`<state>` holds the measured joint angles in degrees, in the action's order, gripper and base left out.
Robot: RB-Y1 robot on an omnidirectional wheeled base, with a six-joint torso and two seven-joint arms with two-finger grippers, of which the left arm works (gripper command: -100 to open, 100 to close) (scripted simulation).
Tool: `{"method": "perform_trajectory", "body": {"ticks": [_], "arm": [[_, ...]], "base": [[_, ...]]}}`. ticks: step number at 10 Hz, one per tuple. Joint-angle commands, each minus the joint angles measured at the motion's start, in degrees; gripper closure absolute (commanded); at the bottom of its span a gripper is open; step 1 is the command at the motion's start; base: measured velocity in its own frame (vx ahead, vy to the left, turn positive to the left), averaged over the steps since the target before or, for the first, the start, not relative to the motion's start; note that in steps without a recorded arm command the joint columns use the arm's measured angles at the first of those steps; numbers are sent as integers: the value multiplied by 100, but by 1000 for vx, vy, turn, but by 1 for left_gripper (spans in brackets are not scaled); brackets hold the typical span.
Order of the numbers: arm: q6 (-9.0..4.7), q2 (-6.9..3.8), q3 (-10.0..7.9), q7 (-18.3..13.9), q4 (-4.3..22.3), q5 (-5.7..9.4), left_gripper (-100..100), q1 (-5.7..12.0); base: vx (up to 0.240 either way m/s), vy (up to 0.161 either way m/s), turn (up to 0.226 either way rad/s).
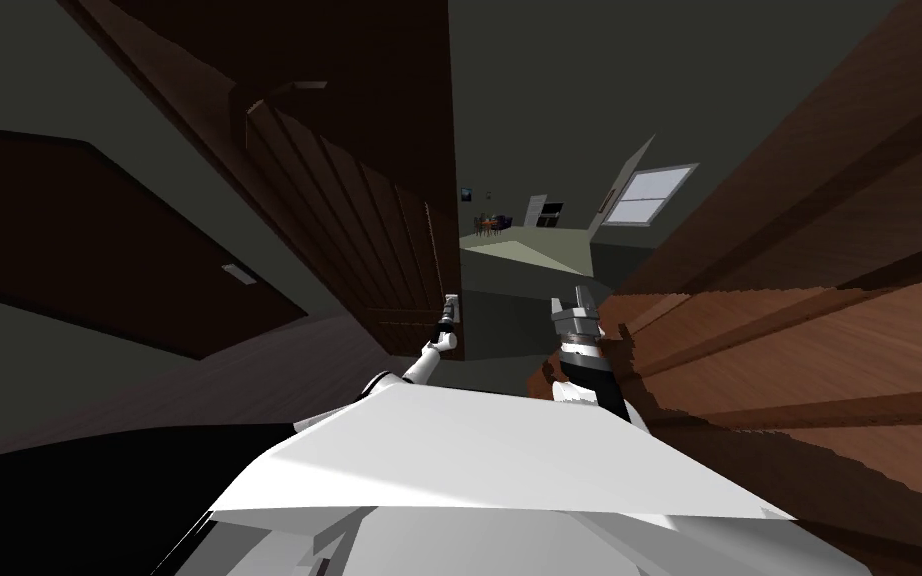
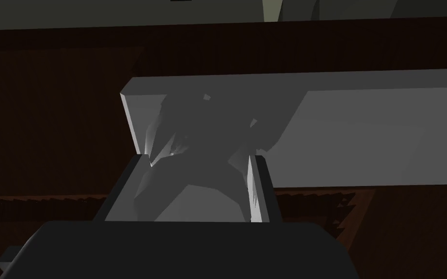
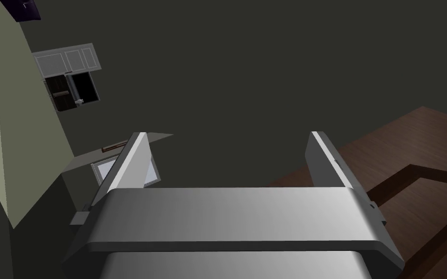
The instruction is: Push the door open
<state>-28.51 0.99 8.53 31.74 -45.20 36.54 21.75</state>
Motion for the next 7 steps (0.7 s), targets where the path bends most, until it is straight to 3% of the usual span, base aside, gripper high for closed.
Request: {"method": "perform_trajectory", "body": {"ticks": [1, 2, 4, 7], "arm": [[-143, -137, -67, 219, -45, 239, 100, 16], [-194, -168, -85, 300, -22, 339, 100, 35], [-194, -168, -85, 300, -22, 339, 100, 35], [-364, -226, -145, 571, 56, 675, 100, 98]], "base": [[115, -14, -93], [131, -10, -67], [66, -8, -2], [55, -6, -54]]}}
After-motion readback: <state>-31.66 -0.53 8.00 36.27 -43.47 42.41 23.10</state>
